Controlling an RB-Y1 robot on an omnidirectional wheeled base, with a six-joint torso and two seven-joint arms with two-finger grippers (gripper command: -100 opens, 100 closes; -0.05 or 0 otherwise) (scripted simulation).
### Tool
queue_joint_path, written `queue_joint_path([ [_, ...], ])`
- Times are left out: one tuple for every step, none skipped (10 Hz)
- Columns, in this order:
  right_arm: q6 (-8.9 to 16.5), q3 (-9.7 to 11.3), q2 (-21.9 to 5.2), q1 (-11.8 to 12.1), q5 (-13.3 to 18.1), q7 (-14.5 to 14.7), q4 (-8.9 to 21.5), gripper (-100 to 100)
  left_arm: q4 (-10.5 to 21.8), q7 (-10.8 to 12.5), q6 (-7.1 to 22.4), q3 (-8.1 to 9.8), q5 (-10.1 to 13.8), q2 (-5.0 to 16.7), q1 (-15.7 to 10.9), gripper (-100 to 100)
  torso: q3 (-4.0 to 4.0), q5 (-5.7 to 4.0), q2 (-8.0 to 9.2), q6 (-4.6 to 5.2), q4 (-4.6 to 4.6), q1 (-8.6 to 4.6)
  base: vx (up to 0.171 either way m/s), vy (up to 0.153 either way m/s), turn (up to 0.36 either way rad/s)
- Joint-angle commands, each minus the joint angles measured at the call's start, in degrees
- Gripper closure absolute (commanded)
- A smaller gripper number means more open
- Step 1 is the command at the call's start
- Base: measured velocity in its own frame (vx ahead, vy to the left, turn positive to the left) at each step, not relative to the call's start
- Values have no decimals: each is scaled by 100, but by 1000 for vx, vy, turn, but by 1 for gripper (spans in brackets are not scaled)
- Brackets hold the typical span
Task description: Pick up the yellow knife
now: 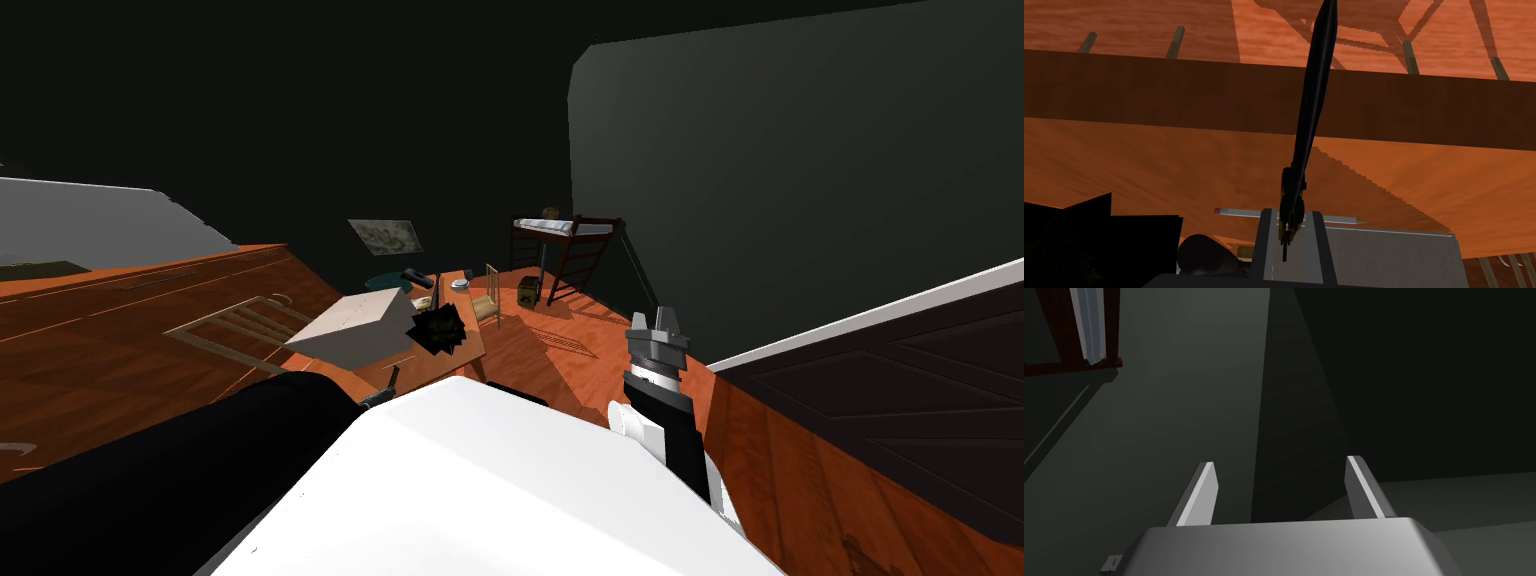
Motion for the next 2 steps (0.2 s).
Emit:
queue_joint_path([
  [0,0,0,0,0,0,0,0,0,0,0,0,0,0,0,100,0,0,0,0,0,0,4,-19,12],
  [0,0,0,0,0,0,0,0,-9,4,-1,-1,3,4,10,0,0,2,0,3,1,10,0,0,0],
])
